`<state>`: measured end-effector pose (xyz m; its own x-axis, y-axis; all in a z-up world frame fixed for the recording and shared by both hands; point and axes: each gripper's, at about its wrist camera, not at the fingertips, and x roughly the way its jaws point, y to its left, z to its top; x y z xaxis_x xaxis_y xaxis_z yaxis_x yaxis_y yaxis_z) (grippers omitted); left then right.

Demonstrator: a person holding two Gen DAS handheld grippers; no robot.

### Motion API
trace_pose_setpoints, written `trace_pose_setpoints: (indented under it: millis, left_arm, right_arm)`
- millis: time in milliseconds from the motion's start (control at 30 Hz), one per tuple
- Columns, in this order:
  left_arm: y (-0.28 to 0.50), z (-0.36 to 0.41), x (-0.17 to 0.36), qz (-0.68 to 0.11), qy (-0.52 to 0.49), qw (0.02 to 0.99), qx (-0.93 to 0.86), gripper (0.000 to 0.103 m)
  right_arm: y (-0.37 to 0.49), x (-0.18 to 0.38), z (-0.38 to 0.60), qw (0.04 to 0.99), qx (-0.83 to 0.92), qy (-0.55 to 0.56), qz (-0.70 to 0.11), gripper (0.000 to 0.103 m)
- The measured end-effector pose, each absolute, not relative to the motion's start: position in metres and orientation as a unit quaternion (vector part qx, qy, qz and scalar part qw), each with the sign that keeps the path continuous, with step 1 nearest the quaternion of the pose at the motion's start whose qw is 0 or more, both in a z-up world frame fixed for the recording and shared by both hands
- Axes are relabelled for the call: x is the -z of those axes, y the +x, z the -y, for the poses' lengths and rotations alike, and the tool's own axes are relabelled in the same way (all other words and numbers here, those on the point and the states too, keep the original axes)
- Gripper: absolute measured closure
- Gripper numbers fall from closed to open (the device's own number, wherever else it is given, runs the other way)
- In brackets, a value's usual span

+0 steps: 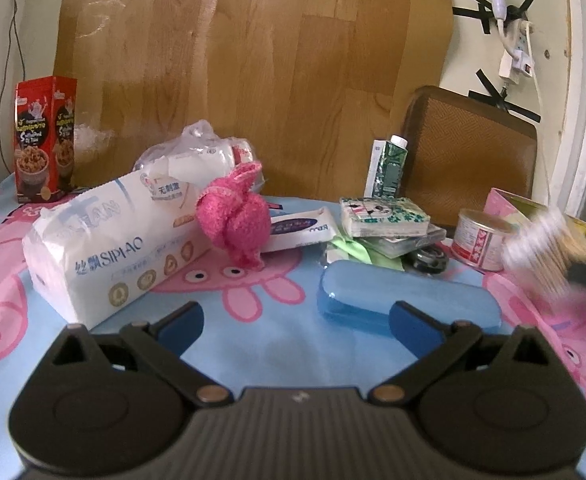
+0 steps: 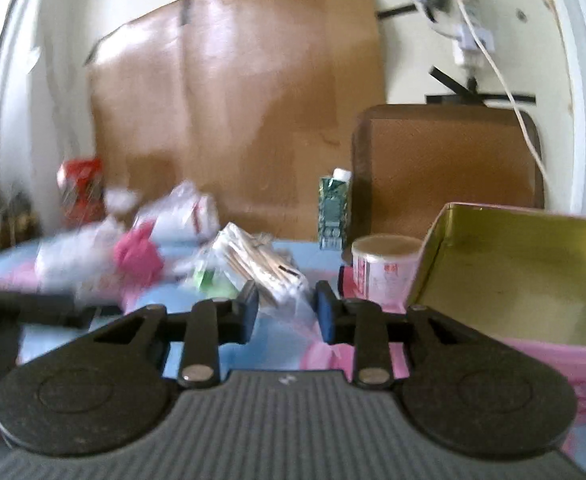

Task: Organize soft objects
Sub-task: 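Grasp the bag of cotton swabs with the left tool, then carry the cotton swabs into the pink tin and open the left tool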

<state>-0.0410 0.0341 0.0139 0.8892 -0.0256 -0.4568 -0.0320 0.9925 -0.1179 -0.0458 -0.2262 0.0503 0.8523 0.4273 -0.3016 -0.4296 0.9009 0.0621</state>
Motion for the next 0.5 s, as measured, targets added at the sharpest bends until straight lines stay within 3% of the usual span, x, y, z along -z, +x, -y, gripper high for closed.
trace_pose_setpoints:
  millis: [100,200,233,433,500]
  left_arm:
    - [-0.037,-0.037,-0.013,-0.253,-0.073,0.964,0.017,0.0]
    - [-0.031,-0.043,-0.012,-0.28,-0.102,0.953,0.044,0.001]
    - [-0.032,-0.046,-0.012,-0.288,-0.115,0.949,0.051,0.002]
    - [-0.049,-0.023,-0.02,-0.317,-0.13,0.929,0.142,0.021]
    - [-0.054,-0.002,-0.024,-0.321,-0.109,0.924,0.175,0.021]
  right_arm:
    - [-0.072,-0.035,0.225,0.944,-0.254,-0.056,-0.202,0.062]
    - [-0.089,-0.019,0.226,0.932,-0.263,-0.061,-0.243,0.027]
    - [-0.093,-0.017,0.226,0.93,-0.266,-0.055,-0.248,0.022]
    - [-0.098,-0.017,0.232,0.914,-0.298,-0.004,-0.276,0.017]
    - [-0.093,-0.014,0.23,0.912,-0.299,-0.001,-0.279,0.017]
